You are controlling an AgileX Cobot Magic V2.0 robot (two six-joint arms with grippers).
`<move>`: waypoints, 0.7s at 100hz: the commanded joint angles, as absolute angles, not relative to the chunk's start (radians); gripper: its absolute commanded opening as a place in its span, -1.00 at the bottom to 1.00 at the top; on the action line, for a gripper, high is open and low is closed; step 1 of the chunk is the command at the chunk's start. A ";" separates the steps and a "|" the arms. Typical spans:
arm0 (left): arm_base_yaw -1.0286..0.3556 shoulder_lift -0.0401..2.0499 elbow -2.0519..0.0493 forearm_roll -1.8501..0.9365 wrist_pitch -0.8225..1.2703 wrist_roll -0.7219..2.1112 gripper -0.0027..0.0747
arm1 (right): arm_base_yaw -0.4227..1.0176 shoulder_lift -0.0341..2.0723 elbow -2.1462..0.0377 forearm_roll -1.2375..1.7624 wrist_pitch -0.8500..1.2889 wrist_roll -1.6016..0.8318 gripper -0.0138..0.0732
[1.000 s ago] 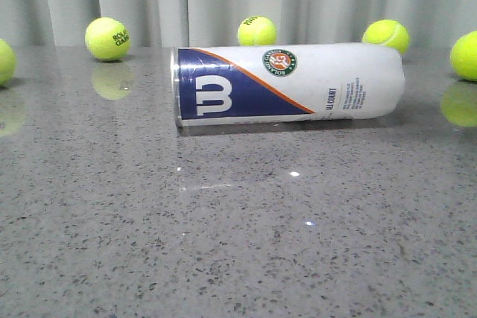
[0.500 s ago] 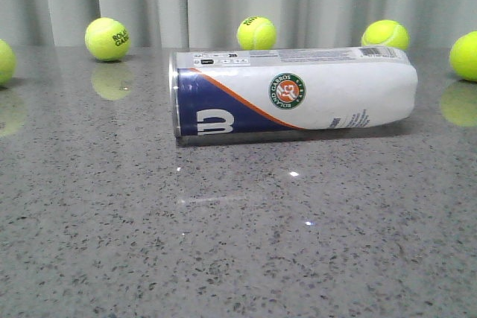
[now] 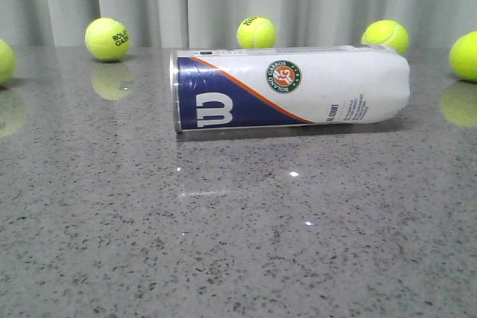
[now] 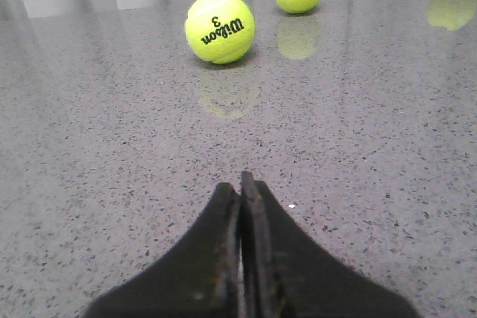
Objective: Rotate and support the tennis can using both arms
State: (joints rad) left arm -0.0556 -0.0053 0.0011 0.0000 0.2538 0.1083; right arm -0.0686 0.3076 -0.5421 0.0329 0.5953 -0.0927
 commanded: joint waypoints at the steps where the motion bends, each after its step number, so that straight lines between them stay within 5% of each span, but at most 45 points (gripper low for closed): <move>1: -0.061 -0.039 0.046 0.000 0.174 0.101 -0.98 | -0.076 0.235 -0.539 0.034 0.493 -0.104 -0.85; 28: -0.061 -0.039 0.046 0.000 0.174 0.101 -0.98 | -0.076 0.031 -0.484 0.034 0.520 -0.104 -0.85; 70: -0.061 -0.039 0.044 0.000 0.089 0.101 -0.98 | -0.076 0.019 -0.480 0.034 0.530 -0.104 -0.85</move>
State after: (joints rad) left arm -0.0556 -0.0053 0.0011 0.0000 0.2068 0.1083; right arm -0.0686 0.0040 -0.4571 0.0346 0.6025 -0.0961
